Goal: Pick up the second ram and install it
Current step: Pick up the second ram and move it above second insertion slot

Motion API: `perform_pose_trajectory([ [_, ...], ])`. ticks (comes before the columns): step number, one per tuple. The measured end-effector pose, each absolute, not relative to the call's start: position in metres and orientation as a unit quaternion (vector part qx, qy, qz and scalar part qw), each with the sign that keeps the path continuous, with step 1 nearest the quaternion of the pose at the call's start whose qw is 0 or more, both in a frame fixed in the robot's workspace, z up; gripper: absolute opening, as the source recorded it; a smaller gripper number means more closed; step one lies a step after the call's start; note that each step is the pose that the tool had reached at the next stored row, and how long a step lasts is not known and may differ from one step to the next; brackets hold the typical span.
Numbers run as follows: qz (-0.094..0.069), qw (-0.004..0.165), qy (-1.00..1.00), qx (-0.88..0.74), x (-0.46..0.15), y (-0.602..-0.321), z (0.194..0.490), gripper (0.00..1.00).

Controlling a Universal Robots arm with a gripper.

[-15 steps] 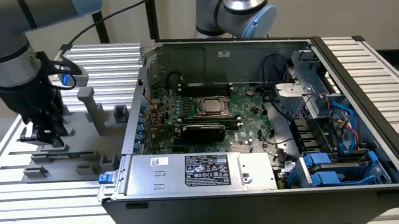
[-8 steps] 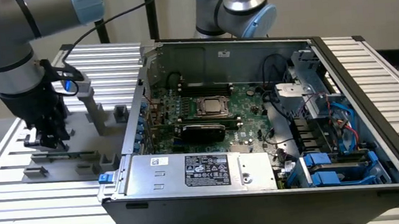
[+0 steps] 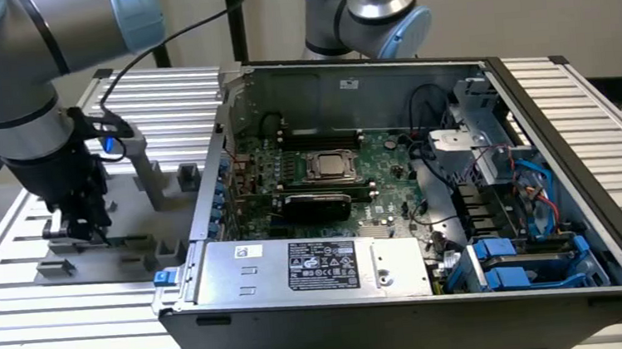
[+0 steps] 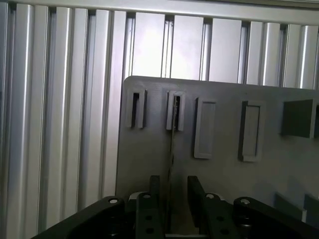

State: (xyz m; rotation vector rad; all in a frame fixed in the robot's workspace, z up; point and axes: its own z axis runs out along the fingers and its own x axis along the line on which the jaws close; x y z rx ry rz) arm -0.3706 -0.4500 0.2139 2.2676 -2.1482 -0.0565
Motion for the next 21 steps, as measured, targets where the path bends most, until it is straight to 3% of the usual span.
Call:
perform_pose_trajectory([
  [21,-0.024,0.003,-0.694,0.719,-0.374,-0.453,0.195,0.36],
])
